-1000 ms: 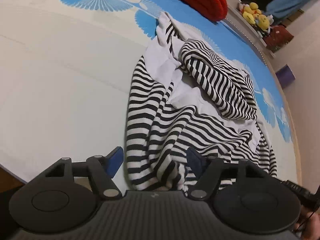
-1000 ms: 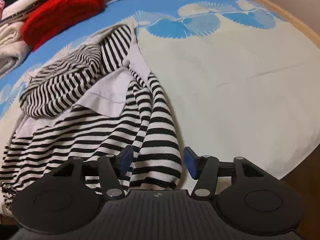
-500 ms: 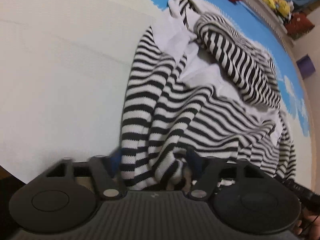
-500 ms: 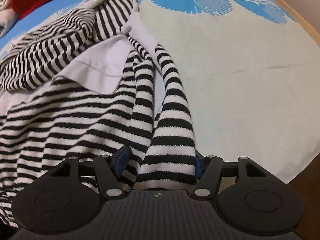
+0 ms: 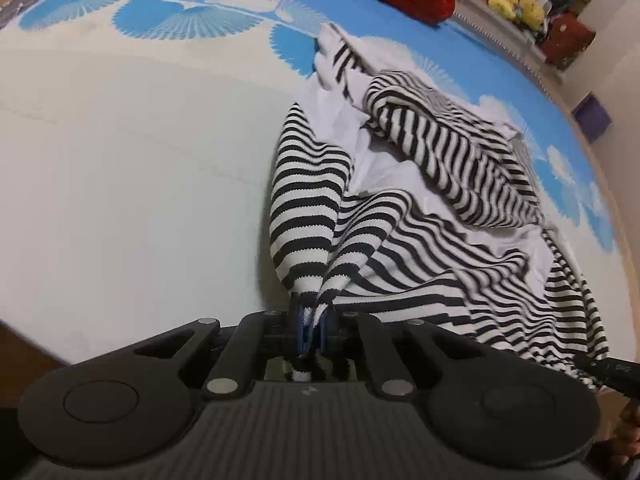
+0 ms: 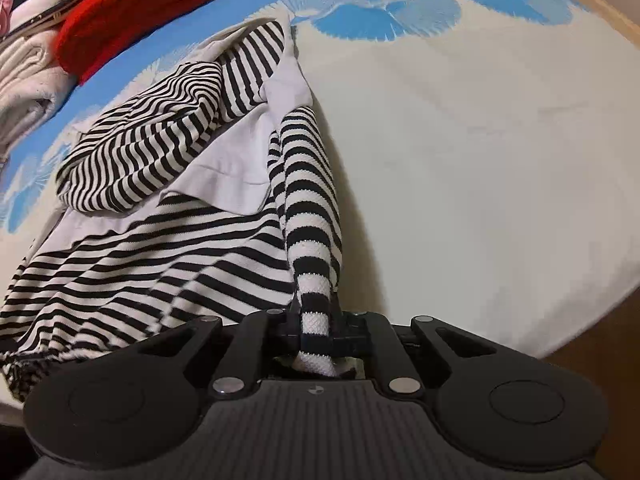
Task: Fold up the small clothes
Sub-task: 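Grasp the striped hem edge with both tools side by side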
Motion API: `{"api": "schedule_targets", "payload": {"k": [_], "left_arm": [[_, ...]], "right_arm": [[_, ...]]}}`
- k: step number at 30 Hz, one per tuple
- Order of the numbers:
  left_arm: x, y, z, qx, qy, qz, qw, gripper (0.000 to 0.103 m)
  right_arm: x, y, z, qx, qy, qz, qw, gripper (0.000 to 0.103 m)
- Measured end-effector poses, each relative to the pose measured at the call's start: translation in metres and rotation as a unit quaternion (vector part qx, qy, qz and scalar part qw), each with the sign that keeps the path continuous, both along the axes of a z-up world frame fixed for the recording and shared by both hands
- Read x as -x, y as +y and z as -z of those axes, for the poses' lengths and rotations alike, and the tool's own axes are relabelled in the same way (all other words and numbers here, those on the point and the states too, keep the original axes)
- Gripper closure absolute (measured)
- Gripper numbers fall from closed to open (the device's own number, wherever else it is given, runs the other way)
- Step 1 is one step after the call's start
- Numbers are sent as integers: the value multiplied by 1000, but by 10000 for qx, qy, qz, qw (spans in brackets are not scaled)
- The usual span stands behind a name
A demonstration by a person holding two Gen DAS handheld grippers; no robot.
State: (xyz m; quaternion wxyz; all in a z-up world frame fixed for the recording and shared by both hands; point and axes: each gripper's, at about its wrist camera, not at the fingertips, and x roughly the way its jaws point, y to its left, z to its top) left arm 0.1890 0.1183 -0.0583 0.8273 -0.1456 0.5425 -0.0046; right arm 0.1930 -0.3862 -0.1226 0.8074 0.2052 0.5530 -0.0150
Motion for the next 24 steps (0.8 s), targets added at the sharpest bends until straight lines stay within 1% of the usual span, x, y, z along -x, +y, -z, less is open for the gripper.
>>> {"api": "schedule_targets", "payload": {"k": [2,4,5,7,8,11,12,14,17,20,21,22,23,24], "left_arm": [[-1,-1,5,-32,229,52,9997,95],[-4,-6,16,-60,467,165,9988,90],[-6,-7,20,-57,557,148,9983,88],[-10,-7,30,-36,761,-15,9971,80],[-12,-6,34,-23,830,-98,9965,72],[-16,-4,42,4,954,-210,9952,61],[-17,-5,45,-15,1000,-204,9948,57],[-17,-5,51,-89,1102,-176,9937,51],[-16,-5,55,-115,1102,-158,9937,50],[-16,-6,55,-161,1095,-98,9938,52],[-15,-7,55,-187,1081,-61,9939,58],[-15,-9,55,-181,1068,-14,9941,67],[-16,-11,55,-127,1048,45,9944,88],[-15,-11,53,-71,1015,86,9948,90]], "right_arm": [[7,2,4,-89,174,-155,9997,95],[8,8,8,88,212,-351,9991,94],[6,10,9,203,196,-428,9987,93],[-1,10,13,260,243,-421,9985,88],[-5,8,14,251,274,-378,9986,86],[-12,10,15,338,293,-279,9986,80],[-14,10,17,361,303,-278,9985,75],[-15,13,21,430,384,-320,9978,71],[-12,16,27,539,484,-365,9967,64],[-11,15,27,543,489,-354,9967,62],[-10,14,27,545,482,-361,9967,62],[-10,15,27,540,472,-374,9967,64],[-9,16,26,499,444,-402,9970,69],[-8,17,24,442,385,-438,9973,84]]}}
